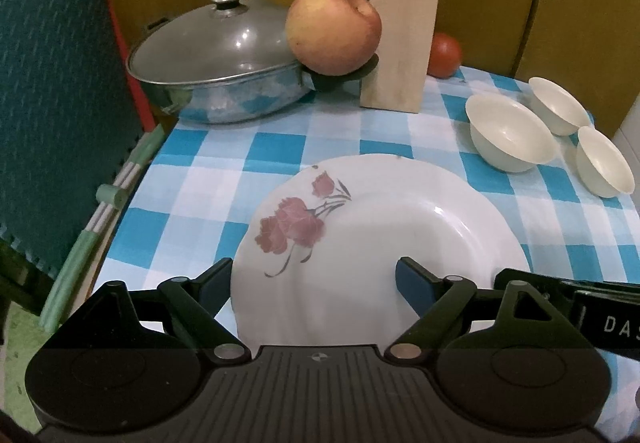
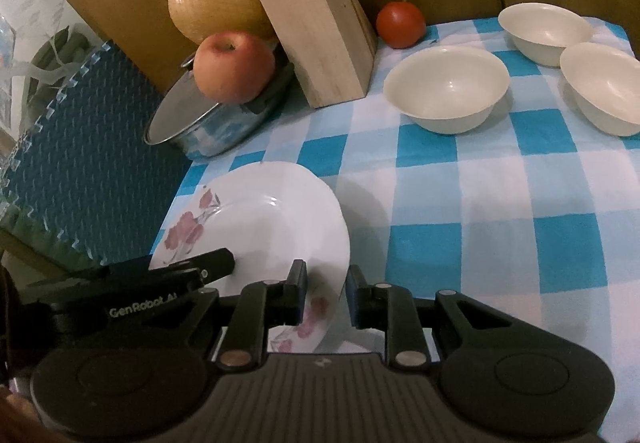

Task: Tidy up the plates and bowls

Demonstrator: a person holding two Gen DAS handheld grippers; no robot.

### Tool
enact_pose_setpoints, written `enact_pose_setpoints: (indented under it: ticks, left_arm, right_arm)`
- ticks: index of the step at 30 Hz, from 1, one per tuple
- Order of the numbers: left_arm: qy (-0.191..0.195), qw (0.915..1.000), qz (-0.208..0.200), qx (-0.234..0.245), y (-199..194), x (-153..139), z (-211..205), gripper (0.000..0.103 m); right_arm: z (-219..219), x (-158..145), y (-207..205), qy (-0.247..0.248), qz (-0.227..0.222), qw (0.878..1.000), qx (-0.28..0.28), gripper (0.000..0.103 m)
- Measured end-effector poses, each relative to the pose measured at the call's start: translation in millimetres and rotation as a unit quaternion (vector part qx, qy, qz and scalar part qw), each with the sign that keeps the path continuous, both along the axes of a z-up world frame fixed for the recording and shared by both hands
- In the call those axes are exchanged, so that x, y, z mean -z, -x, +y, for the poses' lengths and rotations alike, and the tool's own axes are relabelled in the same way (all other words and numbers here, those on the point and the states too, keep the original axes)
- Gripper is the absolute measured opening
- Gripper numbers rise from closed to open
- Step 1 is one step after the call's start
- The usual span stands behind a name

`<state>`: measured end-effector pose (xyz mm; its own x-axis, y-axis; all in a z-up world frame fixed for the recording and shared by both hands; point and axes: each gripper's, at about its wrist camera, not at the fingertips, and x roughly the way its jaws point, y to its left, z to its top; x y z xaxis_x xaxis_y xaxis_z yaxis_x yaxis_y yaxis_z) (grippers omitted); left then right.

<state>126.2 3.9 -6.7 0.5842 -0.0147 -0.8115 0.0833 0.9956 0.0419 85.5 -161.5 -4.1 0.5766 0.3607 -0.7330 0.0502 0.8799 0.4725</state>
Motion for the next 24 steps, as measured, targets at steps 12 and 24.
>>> enact_pose_setpoints:
  ticks: [12,24]
  left_arm:
    - [-0.002,0.9999,-0.002,0.011,16.0,-1.0,-4.2,0.092]
    - [0.001,0.9997,0.001,0.026,34.8,1.7,-13.2,0.094]
  right_arm:
    - [-0.8,-3.9,24.3,0.002,0.003,1.000,-0.001,0.023]
    - [-4.7,-6.6,54.5,0.010,0.006,1.000,0.004,0.023]
